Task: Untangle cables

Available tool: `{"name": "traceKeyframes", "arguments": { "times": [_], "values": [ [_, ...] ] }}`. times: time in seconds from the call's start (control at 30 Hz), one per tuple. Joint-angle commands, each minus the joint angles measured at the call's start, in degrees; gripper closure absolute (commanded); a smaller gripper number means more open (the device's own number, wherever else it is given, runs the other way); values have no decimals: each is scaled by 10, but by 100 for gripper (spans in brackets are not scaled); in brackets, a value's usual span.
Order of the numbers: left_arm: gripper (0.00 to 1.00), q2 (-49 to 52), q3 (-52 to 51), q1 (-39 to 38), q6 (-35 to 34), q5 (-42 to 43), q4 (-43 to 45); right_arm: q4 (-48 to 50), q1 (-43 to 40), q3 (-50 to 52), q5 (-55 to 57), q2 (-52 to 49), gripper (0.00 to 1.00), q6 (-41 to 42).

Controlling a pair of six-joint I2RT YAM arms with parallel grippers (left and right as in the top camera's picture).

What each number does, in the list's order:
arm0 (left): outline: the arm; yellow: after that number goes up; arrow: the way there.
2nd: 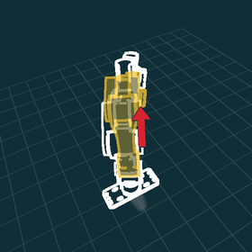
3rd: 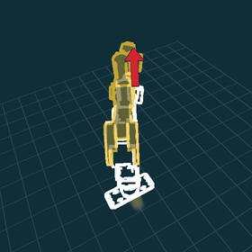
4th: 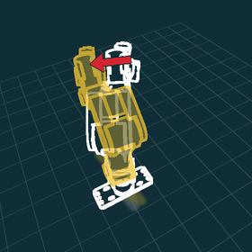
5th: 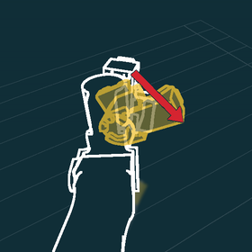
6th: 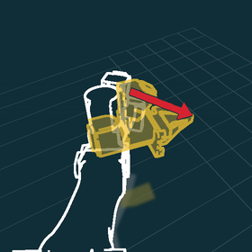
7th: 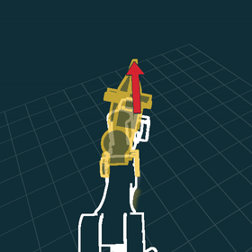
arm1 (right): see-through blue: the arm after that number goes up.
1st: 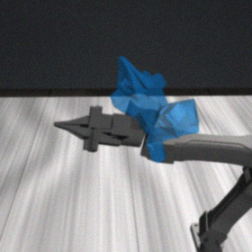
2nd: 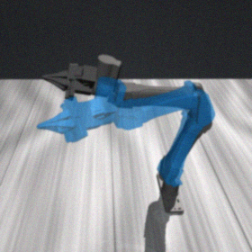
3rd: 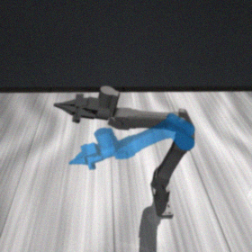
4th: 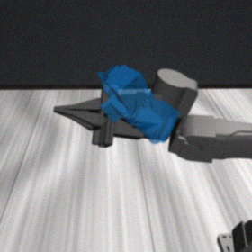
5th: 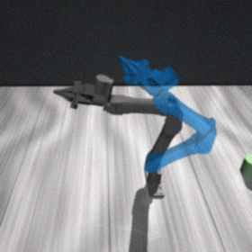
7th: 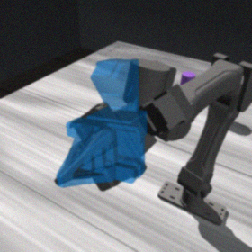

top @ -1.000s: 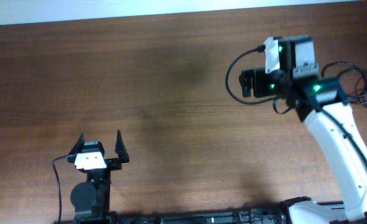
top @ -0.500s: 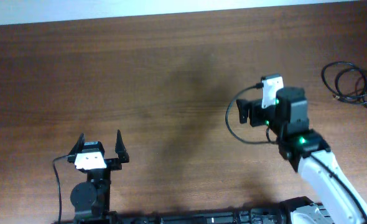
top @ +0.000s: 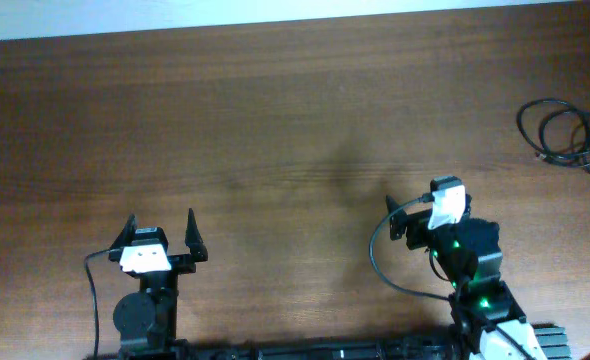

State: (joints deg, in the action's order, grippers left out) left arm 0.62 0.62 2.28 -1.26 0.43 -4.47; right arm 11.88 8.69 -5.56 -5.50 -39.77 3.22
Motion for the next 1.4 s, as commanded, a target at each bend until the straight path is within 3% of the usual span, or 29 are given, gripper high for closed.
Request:
{"name": "traceKeyframes", "arguments": {
  "times": [0.0,0.5,0.7,0.87,1.37],
  "values": [
    [1,-3,-1,2,7,-4,-3,13,3,46,1,58,1,6],
    [1,-3,-1,2,7,-4,-3,-160,3,52,89,298,1,0],
    [1,-3,-1,2,7,-4,-3,-161,2,52,92,398,1,-31],
    [1,-3,-1,2,7,-4,-3,-162,2,52,92,396,1,-63],
    [1,-3,-1,2,7,-4,-3,-164,2,52,88,396,1,-56]
  ]
}}
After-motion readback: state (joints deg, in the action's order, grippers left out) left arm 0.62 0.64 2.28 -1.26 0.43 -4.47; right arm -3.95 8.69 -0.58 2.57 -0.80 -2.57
